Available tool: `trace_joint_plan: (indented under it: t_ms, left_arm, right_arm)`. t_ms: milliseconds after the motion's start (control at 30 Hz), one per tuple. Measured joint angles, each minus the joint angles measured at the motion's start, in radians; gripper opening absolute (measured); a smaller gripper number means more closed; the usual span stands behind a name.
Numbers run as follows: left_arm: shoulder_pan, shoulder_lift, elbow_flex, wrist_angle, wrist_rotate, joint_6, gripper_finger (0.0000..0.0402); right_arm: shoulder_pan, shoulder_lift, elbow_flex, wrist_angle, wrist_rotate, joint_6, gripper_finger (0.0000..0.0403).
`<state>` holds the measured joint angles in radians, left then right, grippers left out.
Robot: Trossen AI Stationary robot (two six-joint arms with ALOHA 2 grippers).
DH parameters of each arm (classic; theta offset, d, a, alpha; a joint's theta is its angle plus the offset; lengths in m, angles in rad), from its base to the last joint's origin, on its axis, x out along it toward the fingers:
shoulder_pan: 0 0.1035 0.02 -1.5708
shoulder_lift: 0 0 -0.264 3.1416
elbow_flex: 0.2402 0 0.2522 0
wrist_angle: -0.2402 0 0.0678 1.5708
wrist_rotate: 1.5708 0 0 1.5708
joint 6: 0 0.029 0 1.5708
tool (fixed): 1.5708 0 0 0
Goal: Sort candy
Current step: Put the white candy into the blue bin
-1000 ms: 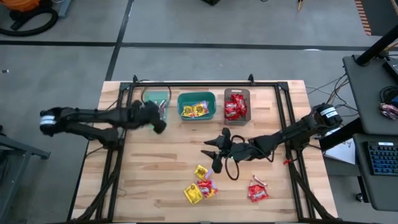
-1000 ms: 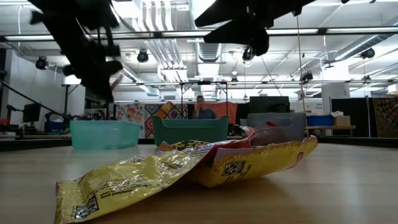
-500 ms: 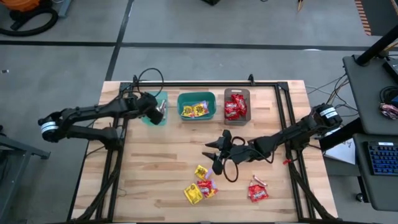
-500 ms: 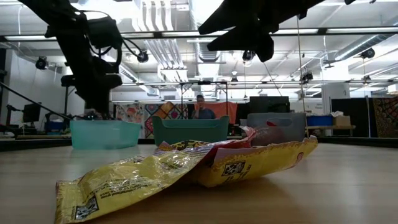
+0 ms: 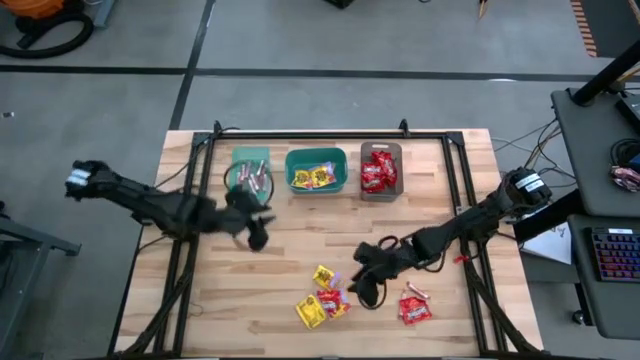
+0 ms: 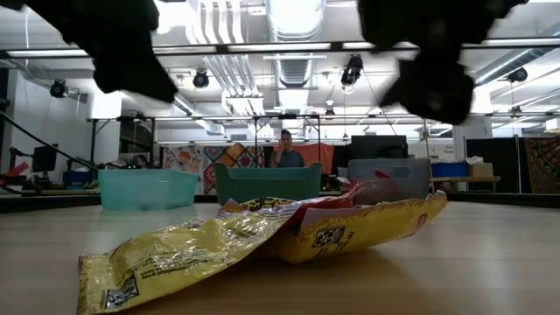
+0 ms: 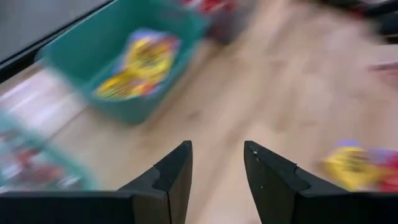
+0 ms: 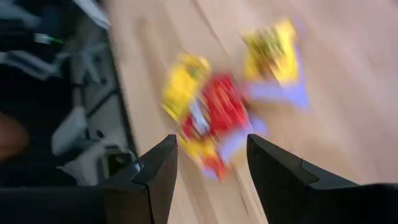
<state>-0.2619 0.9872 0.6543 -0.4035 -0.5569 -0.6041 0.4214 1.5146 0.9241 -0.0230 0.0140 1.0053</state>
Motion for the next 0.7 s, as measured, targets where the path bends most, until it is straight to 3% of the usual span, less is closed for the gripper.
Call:
trace_joint_plan:
  t_ms: [233, 467, 700]
  left_arm:
    - [-0.328, 0.038, 0.017, 0.173, -0.187, -0.01, 0.0129]
    - [-0.462, 0.092, 0.021, 0.275, -0.23, -0.008, 0.0129]
    - [-0.475, 0.132, 0.02, 0.284, -0.23, -0.008, 0.0128]
  right_arm:
    - [0.113, 0.002, 0.089, -0.369, -0.022, 0.274, 0.0168]
    - [0.207, 0.024, 0.223, -0.967, -0.045, 0.48, 0.0146]
    - [0.222, 0.095, 0.199, -1.01, -0.144, 0.464, 0.013]
